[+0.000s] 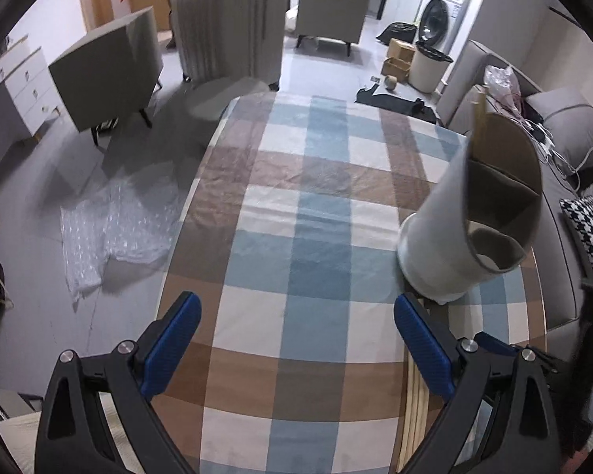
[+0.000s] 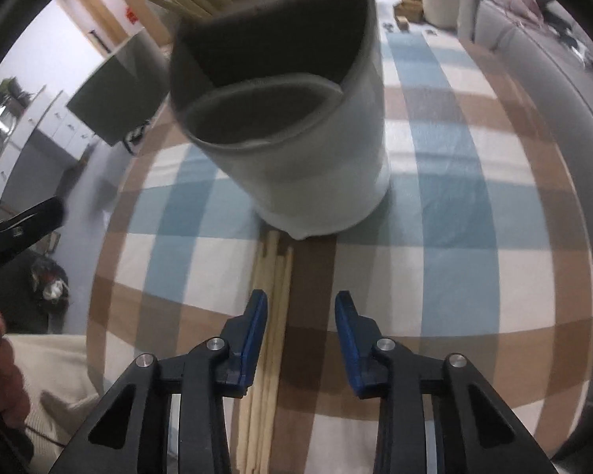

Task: Organize utensils
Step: 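Move the right tool to the chopsticks beside the holder and close on one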

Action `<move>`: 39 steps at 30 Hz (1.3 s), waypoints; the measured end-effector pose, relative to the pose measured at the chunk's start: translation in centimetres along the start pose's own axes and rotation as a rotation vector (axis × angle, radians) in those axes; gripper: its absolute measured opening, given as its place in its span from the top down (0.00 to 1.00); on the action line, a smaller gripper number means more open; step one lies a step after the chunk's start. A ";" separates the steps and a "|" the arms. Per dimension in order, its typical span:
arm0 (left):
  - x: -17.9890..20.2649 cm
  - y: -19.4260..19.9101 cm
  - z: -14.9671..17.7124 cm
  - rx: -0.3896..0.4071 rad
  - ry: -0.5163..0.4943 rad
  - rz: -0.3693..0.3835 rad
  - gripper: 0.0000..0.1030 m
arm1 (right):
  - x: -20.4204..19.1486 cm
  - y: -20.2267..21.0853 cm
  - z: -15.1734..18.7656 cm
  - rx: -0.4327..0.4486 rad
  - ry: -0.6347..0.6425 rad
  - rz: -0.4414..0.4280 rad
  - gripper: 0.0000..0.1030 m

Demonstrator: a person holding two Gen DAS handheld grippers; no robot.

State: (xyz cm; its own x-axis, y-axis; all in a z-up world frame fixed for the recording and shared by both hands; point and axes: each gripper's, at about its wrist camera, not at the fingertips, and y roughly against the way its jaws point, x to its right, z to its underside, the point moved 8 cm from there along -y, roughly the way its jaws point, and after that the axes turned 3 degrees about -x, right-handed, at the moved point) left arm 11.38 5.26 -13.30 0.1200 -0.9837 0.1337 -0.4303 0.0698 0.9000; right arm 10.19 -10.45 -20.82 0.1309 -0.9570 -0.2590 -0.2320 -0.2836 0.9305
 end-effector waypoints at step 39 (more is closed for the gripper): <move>-3.5 -1.8 0.7 -0.089 0.087 0.008 0.07 | -1.7 -3.5 -1.3 -0.048 0.164 0.211 0.80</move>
State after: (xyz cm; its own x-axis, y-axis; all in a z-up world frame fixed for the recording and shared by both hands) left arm 11.09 8.44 -15.68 0.1959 -0.9652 0.1732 -0.3512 0.0958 0.9314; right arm 11.98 -7.79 -23.30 0.2394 -0.9708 -0.0168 -0.2255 -0.0724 0.9715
